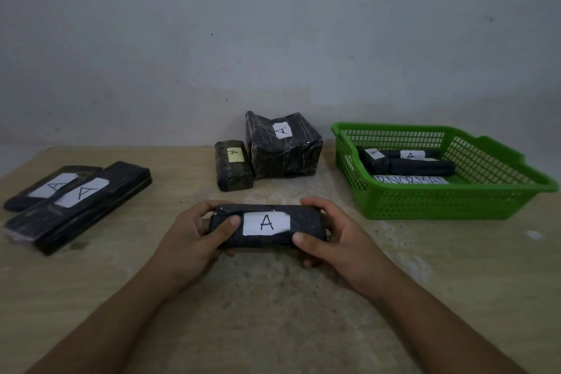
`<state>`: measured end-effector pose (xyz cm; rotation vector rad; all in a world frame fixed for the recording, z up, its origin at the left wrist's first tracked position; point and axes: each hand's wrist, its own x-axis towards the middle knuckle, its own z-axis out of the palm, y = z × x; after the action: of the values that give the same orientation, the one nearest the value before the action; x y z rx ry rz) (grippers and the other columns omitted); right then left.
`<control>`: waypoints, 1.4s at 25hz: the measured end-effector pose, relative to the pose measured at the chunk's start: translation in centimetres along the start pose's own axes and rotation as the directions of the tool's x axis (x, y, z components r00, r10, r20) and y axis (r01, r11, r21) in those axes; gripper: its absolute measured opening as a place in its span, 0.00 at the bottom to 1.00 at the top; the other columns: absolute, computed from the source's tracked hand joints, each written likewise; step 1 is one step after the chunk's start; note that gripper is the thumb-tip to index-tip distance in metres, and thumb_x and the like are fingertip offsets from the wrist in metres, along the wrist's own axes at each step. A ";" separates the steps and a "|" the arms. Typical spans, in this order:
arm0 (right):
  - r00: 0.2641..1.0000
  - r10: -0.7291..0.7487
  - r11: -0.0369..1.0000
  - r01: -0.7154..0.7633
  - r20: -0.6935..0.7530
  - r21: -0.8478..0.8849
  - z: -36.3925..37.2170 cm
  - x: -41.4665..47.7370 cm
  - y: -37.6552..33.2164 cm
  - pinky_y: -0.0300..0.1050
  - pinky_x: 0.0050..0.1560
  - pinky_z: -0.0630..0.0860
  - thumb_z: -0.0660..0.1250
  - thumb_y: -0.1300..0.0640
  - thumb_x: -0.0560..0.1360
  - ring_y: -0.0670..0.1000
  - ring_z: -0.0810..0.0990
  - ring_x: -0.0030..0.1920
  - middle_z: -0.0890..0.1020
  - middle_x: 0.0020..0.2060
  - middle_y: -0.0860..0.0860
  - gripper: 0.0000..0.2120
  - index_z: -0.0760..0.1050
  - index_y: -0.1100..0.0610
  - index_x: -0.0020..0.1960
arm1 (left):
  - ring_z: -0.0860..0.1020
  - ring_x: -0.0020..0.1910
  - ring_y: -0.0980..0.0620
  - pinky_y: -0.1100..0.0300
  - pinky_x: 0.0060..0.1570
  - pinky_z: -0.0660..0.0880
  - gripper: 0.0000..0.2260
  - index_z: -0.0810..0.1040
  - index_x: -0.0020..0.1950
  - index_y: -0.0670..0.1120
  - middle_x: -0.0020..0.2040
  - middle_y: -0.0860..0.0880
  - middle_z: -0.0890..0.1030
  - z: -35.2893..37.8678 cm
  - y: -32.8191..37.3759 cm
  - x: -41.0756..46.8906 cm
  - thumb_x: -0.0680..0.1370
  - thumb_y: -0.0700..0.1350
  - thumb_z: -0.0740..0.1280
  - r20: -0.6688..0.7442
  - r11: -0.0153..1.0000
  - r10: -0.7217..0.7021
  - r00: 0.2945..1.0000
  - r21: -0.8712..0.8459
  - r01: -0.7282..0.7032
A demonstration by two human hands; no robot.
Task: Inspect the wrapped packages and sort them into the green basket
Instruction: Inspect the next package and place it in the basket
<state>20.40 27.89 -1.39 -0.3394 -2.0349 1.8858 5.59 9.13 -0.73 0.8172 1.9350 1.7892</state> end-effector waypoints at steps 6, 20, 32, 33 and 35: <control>0.998 -0.023 1.000 0.022 -0.060 -0.016 0.0 0.3 0.2 0.42 0.35 0.80 0.71 0.65 0.73 0.48 0.83 0.39 0.81 0.53 0.56 0.17 0.75 0.55 0.60 | 0.85 0.42 0.49 0.58 0.38 0.82 0.13 0.76 0.59 0.48 0.47 0.45 0.86 0.2 0.2 -0.4 0.74 0.47 0.67 0.015 0.998 0.015 1.000 0.063 -0.016; 0.993 0.010 0.974 0.017 -0.119 0.225 -0.1 0.7 0.1 0.47 0.36 0.82 0.69 0.51 0.69 0.63 0.85 0.47 0.84 0.50 0.59 0.10 0.81 0.54 0.49 | 0.79 0.59 0.46 0.54 0.57 0.79 0.19 0.75 0.59 0.49 0.59 0.48 0.80 -0.4 -0.4 -0.5 0.71 0.36 0.72 0.007 0.985 0.136 0.991 -0.105 -0.135; 0.999 -0.026 0.990 0.031 -0.037 0.139 -0.3 0.5 0.9 0.52 0.56 0.80 0.72 0.66 0.70 0.53 0.83 0.55 0.81 0.57 0.57 0.27 0.72 0.48 0.65 | 0.83 0.53 0.47 0.56 0.49 0.82 0.24 0.71 0.65 0.51 0.57 0.43 0.82 0.2 -0.4 -0.3 0.70 0.40 0.71 0.017 0.988 0.020 1.000 -0.151 -0.017; 1.000 -0.018 0.991 0.021 -0.021 0.131 -0.2 0.5 1.0 0.54 0.56 0.80 0.71 0.68 0.71 0.53 0.83 0.55 0.81 0.57 0.57 0.26 0.72 0.49 0.65 | 0.83 0.53 0.49 0.59 0.47 0.82 0.22 0.72 0.64 0.50 0.56 0.44 0.82 0.2 -0.4 -0.2 0.71 0.38 0.70 0.002 0.991 0.043 0.999 -0.128 -0.042; 1.000 -0.020 0.996 0.021 -0.015 0.085 0.0 0.5 1.1 0.55 0.56 0.80 0.70 0.70 0.73 0.54 0.83 0.54 0.80 0.57 0.57 0.25 0.73 0.49 0.63 | 0.83 0.53 0.51 0.62 0.47 0.81 0.20 0.73 0.62 0.48 0.56 0.45 0.83 0.2 -0.5 -0.1 0.72 0.36 0.70 -0.018 0.993 0.064 0.998 -0.101 -0.065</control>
<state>19.87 28.22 -2.40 -0.3081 -1.9352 1.9450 5.77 9.21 -1.26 0.8433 1.8288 1.9192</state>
